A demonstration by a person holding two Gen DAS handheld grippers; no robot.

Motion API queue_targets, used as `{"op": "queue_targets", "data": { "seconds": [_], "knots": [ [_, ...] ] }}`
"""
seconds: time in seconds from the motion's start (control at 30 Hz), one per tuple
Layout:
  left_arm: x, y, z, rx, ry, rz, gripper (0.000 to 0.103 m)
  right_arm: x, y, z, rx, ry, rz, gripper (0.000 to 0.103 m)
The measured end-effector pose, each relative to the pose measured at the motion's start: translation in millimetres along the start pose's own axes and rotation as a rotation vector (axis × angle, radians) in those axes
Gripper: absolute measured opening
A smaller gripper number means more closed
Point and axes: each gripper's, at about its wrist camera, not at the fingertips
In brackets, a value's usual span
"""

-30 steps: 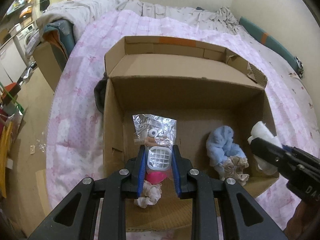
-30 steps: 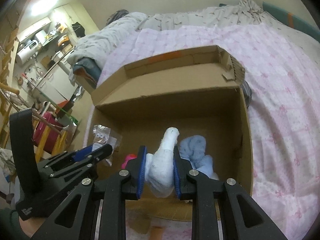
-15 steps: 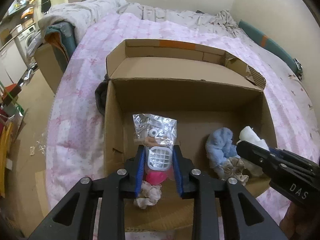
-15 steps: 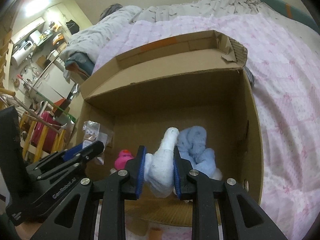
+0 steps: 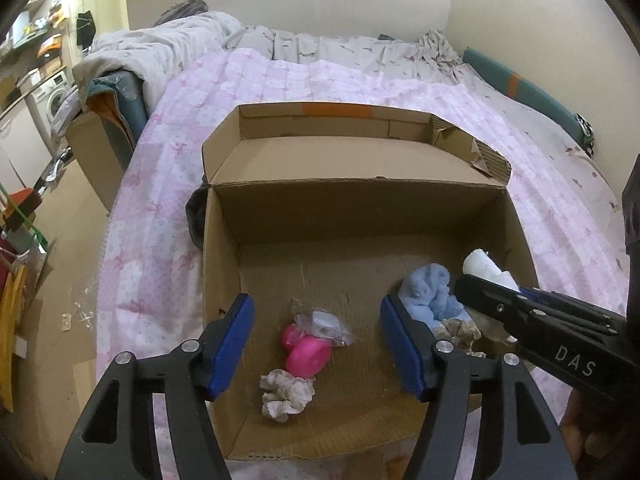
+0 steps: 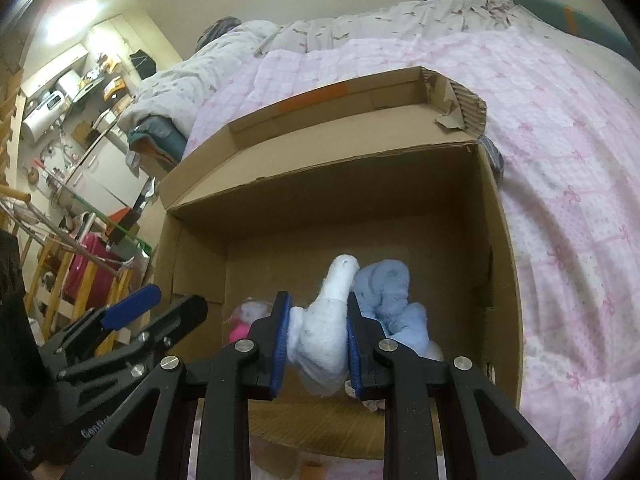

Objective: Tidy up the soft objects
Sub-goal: 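Open the left tool to drop the packet while the right tool drops the sock, then withdraw both tools from the box toward the peach tube and beige piece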

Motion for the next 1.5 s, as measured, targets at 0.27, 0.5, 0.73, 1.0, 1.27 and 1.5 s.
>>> {"op": "queue_targets", "data": {
  "seconds": [0.27, 0.5, 0.73, 1.0, 1.27, 1.5],
  "knots": [
    [-5.1, 4.1, -2.8, 0.024, 0.018, -0.015, 0.064, 4.9, 2.6, -1.1, 0.017, -0.044, 0.009, 0.077],
    [-9.4, 8.5, -2.2, 0.033, 0.029, -0.035, 0.064, 7.1, 7.7, -5.7, 0.057, -0.059, 0.020, 0.103],
    [-14.8, 17.4, -0.2, 0.034, 0.052, -0.015, 0.064, 8.3, 16.3, -6.9, 0.100, -0.054, 0.027, 0.103],
    [-23.9, 32.1, 3.2, 0.025, 0.062, -0.039, 0.064, 11.8, 20.1, -2.4, 0.092, -0.038, 0.067, 0.103],
    [-33.9, 42.6, 9.7, 0.005, 0.105, -0.039, 0.064, 7.6, 30.2, 11.0, 0.067, -0.037, 0.046, 0.103],
    [-32.6, 50.8, 17.9, -0.002, 0.121, -0.009, 0.064, 5.4, 44.0, 35.7, 0.051, -0.006, 0.062, 0.103]
  ]
}}
Point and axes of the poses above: each gripper's, at about its wrist camera, not at the fingertips, and y roughly against the way its jaws point, x to its right, z to its underside, and after that the axes turned 12 degrees about z, right-handed
